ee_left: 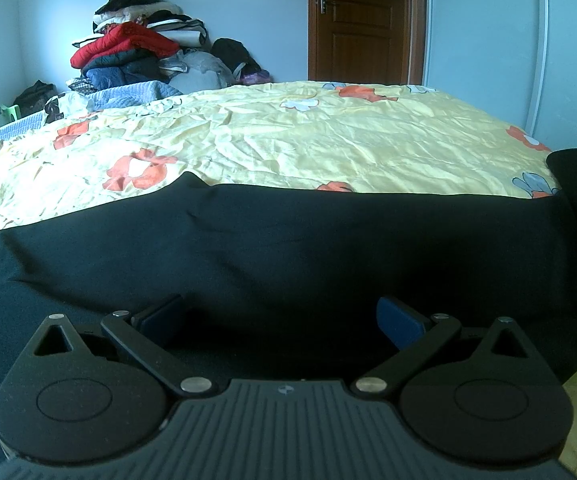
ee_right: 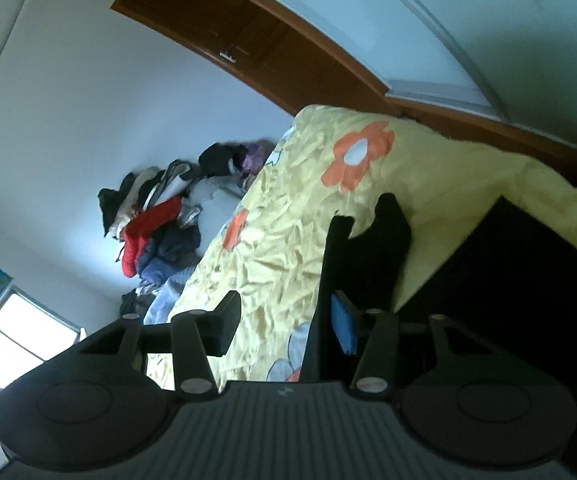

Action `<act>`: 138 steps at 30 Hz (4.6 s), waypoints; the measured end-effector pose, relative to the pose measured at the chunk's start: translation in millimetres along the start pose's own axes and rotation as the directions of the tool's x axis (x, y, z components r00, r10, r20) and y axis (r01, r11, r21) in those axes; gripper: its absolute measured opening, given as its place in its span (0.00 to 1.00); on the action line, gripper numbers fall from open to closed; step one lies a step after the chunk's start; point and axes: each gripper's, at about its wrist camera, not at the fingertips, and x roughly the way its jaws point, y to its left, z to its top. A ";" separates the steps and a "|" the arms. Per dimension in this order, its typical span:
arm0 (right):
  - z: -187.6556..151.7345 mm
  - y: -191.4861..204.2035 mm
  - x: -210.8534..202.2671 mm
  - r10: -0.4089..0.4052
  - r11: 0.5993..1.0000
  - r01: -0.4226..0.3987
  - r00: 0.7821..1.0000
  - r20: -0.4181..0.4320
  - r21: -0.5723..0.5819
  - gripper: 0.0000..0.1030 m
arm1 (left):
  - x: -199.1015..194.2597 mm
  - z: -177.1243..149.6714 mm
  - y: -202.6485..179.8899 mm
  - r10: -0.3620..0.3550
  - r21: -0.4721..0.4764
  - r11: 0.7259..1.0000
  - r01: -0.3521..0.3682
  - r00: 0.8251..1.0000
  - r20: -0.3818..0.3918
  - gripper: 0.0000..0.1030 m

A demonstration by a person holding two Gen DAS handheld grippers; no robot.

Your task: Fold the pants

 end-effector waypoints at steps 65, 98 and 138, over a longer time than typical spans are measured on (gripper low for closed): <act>-83.8 90.6 15.1 -0.470 0.608 0.251 0.878 -0.088 -0.753 1.00 | 26.1 63.1 22.7 0.029 0.250 0.968 -0.005 0.996 -0.090 0.99; -64.5 -40.3 -133.1 -0.206 0.977 0.200 0.975 0.079 0.067 1.00 | -49.4 8.1 70.9 0.057 0.082 0.995 -0.055 0.998 -0.027 0.99; -43.2 13.6 -77.6 -0.059 0.998 0.052 0.915 0.399 0.029 0.06 | -97.0 15.7 147.6 0.196 -0.171 0.965 -0.198 0.980 -0.028 0.99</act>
